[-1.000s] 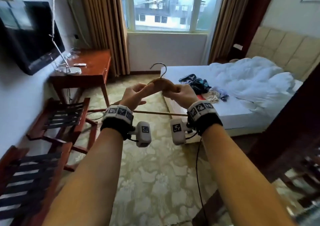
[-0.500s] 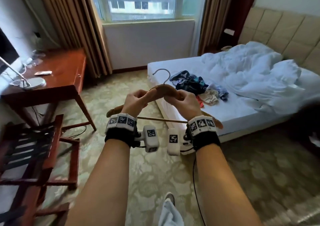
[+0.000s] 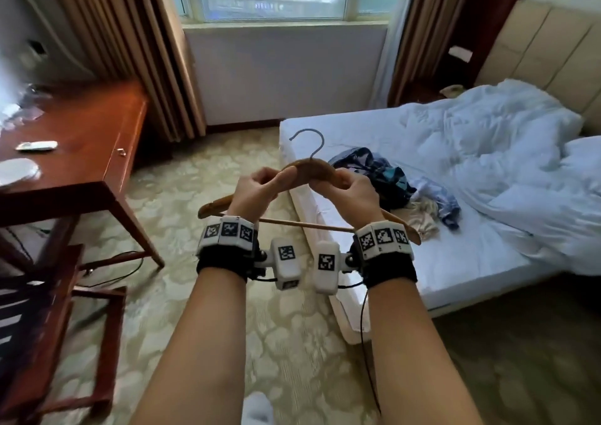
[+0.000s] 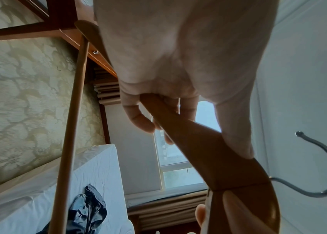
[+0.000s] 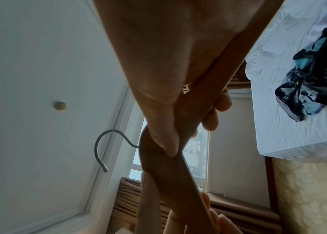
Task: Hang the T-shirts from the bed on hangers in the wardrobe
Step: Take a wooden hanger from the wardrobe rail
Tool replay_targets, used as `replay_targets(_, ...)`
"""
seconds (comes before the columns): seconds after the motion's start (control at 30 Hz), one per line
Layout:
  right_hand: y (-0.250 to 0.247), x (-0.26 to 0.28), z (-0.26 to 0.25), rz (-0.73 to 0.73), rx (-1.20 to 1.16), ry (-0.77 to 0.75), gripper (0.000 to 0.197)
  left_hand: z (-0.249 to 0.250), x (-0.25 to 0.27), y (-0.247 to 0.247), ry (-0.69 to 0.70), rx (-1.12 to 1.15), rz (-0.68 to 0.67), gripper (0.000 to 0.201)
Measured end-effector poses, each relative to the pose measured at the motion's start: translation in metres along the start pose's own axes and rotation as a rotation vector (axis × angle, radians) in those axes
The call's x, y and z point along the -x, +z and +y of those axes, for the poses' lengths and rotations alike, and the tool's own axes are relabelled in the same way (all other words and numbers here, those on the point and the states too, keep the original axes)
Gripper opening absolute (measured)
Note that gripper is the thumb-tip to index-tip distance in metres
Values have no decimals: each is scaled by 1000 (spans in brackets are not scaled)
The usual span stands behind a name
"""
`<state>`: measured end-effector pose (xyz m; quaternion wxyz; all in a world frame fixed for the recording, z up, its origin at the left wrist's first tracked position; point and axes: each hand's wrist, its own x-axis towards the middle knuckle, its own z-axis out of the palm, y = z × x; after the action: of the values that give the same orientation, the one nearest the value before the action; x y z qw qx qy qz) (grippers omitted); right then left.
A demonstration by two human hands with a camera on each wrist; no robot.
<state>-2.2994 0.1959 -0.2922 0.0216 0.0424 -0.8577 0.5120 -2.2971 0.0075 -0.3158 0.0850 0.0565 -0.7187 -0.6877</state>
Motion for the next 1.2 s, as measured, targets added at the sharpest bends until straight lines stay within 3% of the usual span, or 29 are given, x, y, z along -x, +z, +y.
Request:
replay_targets(0.2,25,-126,18,14,33,92,34,-30,-135,14,-19,11,-51,29)
replay_targets(0.43,38,-281,33,173,-5,191,36,-37,-313,44,-12,-29,-236,47)
replay_targets(0.53,27,-327,34,256,-16,237,33,-27,-374,67,5,-36,-316,43)
replay_targets(0.73,-1,-389,70,427,-29,339,43,-29,-445,131,-54,-36,-456,19)
replay_targets(0.9,-34,-446,109,515,-59,406,46,-40,-508,196,5,-100,-517,31)
replay_targets(1.0,-56,-483,139,549,-73,430,44,-48,-545,237,31,-128,-553,27)
replay_targets(1.2,-107,-563,196,550,-105,518,42,-65,-619,318,-2,-203,-652,31)
